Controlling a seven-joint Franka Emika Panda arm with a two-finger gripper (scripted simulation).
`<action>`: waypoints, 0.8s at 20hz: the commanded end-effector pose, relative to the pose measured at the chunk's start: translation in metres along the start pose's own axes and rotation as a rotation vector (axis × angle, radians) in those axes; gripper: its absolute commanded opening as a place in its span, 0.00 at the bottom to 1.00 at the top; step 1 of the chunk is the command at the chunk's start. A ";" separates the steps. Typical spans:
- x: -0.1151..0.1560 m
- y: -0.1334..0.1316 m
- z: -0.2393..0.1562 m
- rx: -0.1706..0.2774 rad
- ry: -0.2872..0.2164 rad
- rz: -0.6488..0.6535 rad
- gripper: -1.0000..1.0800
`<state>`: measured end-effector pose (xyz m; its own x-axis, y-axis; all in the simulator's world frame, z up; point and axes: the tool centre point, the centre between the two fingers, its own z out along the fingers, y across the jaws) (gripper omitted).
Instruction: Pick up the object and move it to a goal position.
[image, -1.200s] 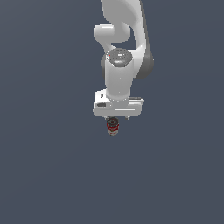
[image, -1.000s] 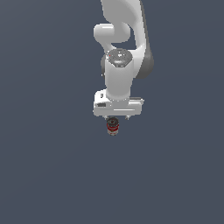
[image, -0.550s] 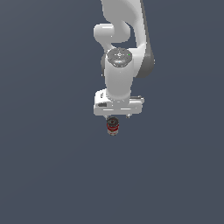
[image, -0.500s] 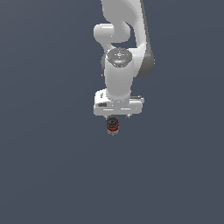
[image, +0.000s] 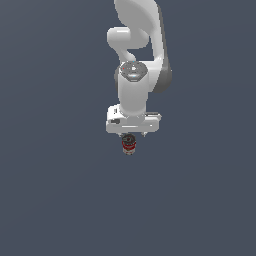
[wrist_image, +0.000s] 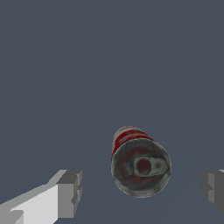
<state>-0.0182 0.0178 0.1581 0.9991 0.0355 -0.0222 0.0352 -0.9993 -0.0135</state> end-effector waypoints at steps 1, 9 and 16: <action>-0.005 0.004 0.010 -0.004 0.007 0.006 0.96; -0.015 0.012 0.029 -0.013 0.021 0.019 0.96; -0.016 0.012 0.033 -0.013 0.021 0.020 0.96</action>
<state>-0.0341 0.0058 0.1270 0.9999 0.0158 -0.0012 0.0158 -0.9999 -0.0004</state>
